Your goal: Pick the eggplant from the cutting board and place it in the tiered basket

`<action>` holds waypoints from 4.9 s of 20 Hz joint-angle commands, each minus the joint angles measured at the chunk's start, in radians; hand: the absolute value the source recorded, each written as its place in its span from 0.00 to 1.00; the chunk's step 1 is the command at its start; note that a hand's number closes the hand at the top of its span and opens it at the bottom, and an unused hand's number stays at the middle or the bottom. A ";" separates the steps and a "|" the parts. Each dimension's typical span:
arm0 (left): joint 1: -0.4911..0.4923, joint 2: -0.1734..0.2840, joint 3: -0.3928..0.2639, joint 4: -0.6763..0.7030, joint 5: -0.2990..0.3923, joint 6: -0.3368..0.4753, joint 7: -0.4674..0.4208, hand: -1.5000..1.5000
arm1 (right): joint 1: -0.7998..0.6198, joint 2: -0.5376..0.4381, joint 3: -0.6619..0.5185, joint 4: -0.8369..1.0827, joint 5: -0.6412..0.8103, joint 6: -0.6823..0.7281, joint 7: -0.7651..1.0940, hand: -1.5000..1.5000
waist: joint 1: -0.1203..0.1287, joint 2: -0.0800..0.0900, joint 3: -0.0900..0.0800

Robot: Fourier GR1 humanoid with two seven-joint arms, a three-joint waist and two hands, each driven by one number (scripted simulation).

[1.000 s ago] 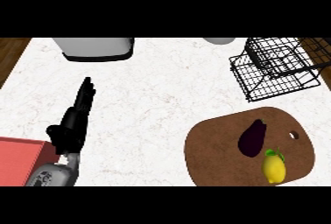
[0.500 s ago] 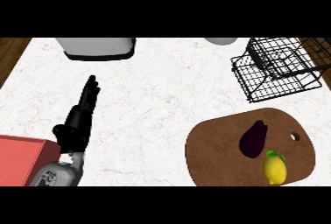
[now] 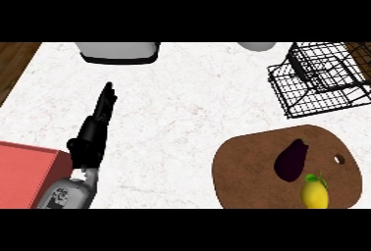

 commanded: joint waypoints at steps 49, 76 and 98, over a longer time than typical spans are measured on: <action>-0.029 -0.099 0.130 0.035 -0.084 -0.103 0.009 0.50 | -0.435 0.216 0.585 0.159 0.504 0.157 0.438 0.00 | -0.018 -0.003 0.004; 0.080 -0.181 0.128 -0.033 -0.188 -0.136 -0.007 0.50 | -0.386 0.536 0.378 0.325 0.754 0.339 0.200 0.00 | -0.018 -0.005 0.004; 0.001 -0.193 0.181 -0.088 -0.213 -0.174 0.135 0.50 | -0.329 0.657 0.314 0.412 0.959 0.345 0.036 0.00 | -0.019 -0.005 0.004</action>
